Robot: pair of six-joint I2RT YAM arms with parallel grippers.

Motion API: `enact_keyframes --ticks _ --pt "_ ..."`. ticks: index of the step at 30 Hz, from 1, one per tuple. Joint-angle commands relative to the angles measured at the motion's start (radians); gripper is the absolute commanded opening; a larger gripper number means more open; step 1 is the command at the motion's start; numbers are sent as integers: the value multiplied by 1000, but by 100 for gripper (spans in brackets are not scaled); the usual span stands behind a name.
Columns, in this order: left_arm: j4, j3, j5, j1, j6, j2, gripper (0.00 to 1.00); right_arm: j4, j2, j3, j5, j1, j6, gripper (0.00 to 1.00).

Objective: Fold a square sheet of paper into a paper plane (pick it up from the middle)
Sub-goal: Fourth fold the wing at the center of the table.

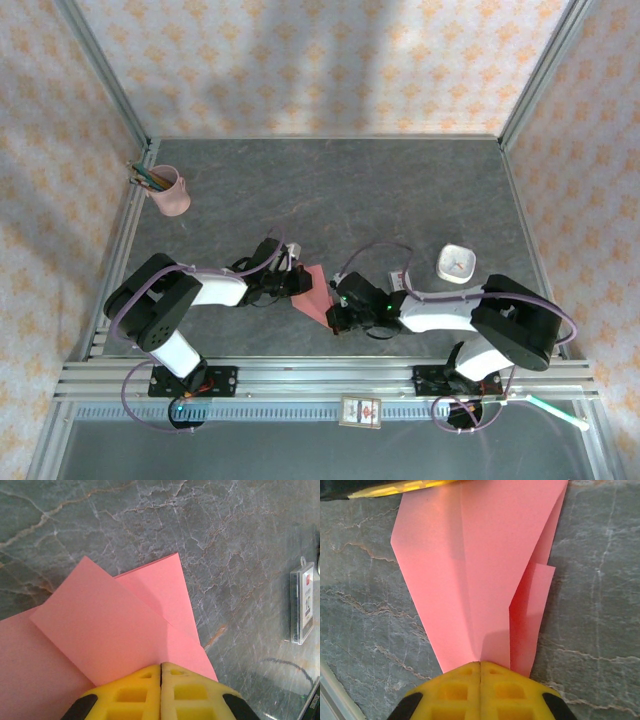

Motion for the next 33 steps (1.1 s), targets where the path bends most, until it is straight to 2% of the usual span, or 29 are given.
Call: enact_keyframes --ticks 1,18,29,31,33 --pt "-115 -15 -93 18 35 42 11 -33 -9 -38 10 -5 12 1" --pt "-137 23 -82 17 34 19 12 -33 -26 -90 18 -5 36 0" --pt "-137 76 -3 4 -21 -138 21 -35 -16 -122 44 -4 124 0" --pt "-131 56 5 -12 -44 -175 21 -26 -20 -126 41 -6 137 0" --pt "-114 22 12 -31 -81 -205 15 -24 -23 -127 42 -5 144 0"
